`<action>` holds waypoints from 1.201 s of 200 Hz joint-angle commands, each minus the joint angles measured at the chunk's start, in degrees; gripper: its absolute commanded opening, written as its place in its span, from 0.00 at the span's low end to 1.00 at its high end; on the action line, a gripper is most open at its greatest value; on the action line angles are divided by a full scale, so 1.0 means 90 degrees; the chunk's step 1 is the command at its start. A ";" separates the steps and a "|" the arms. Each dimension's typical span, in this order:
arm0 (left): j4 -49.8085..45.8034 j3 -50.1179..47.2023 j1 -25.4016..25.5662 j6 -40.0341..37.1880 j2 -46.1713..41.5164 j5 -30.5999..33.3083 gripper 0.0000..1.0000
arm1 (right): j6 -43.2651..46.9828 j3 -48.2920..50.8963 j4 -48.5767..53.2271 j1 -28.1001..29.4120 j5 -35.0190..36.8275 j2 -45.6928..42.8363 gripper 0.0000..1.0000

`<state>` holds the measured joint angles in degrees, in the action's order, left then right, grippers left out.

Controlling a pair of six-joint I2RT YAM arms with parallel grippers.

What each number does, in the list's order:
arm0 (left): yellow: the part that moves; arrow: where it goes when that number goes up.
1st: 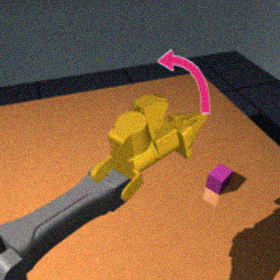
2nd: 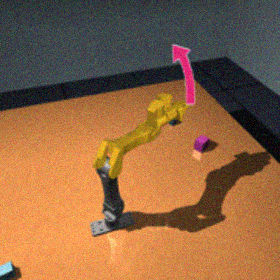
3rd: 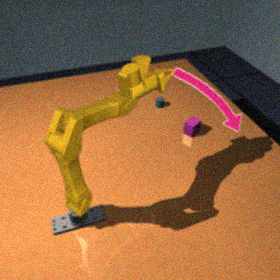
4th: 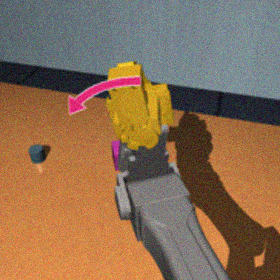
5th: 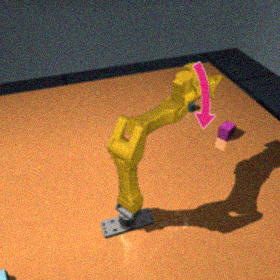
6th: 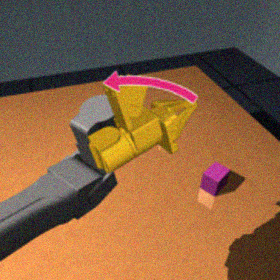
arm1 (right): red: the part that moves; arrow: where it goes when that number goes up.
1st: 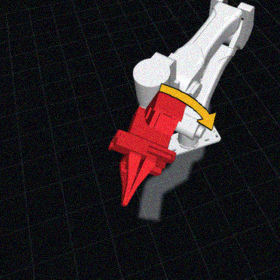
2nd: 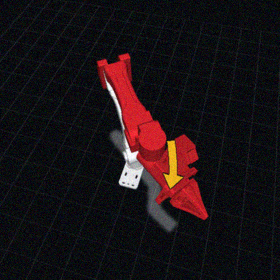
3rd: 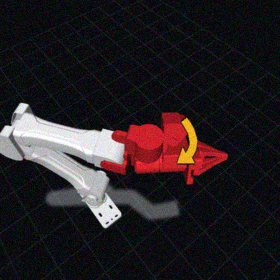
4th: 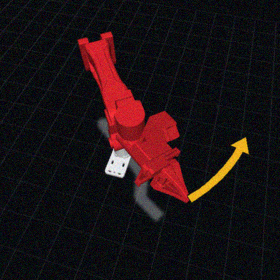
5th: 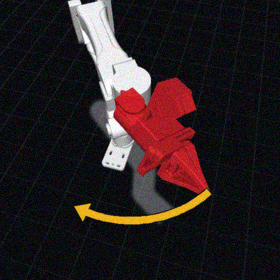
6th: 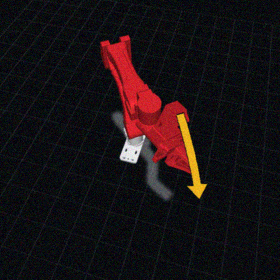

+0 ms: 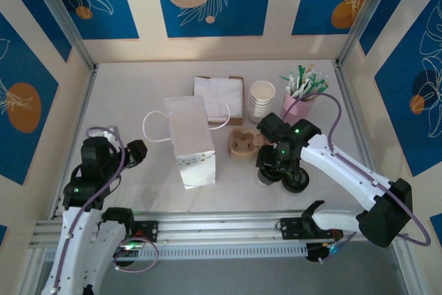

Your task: Pack the takeout coffee

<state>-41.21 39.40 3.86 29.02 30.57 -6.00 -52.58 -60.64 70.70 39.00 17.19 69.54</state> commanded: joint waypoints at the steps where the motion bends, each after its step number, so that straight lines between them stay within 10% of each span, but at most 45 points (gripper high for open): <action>1: 0.0072 -0.0037 -0.0106 -0.0054 0.0007 -0.0085 0.71 | 0.0094 -0.0124 0.0437 0.0020 -0.0050 0.0131 0.78; 18: 0.0070 -0.0042 -0.0111 -0.0065 0.0012 -0.0105 0.71 | 0.0415 0.0369 -0.0541 -0.0219 -0.1282 -0.0224 0.77; 42: 0.0069 -0.0042 -0.0116 -0.0060 0.0002 -0.0095 0.71 | -0.0062 -0.0071 0.0626 0.0078 0.0304 0.0166 0.86; 64: 0.0077 -0.0042 -0.0123 -0.0061 0.0017 -0.0124 0.71 | 0.0477 0.0330 -0.0493 -0.0042 -0.1117 -0.0184 0.83; 89: 0.0074 -0.0039 -0.0126 -0.0052 0.0012 -0.0095 0.71 | -0.0052 -0.0207 0.0714 0.0232 0.0386 0.0284 0.99; 106: 0.0083 -0.0044 -0.0126 -0.0062 0.0012 -0.0112 0.71 | 0.0527 0.0178 -0.0275 0.0072 -0.0814 0.0029 0.87; 128: 0.0071 -0.0042 -0.0126 -0.0056 0.0027 -0.0096 0.71 | -0.0159 -0.0289 0.0880 0.0401 0.0769 0.0381 0.83; 149: 0.0080 -0.0041 -0.0126 -0.0060 0.0030 -0.0119 0.71 | 0.0478 0.0255 -0.0493 -0.0049 -0.1154 -0.0089 0.77; 171: 0.0074 -0.0039 -0.0126 -0.0054 0.0023 -0.0112 0.71 | 0.0076 -0.0144 0.0385 0.0158 0.0293 -0.0111 0.80; 240: 0.0085 -0.0041 -0.0136 -0.0065 0.0022 -0.0124 0.71 | 0.1377 -0.0357 -0.0095 0.0292 0.0481 -0.0724 0.89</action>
<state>-41.19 39.35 3.53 28.99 30.61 -6.00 -46.46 -60.88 70.02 40.80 17.63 65.54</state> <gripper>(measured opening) 0.708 0.864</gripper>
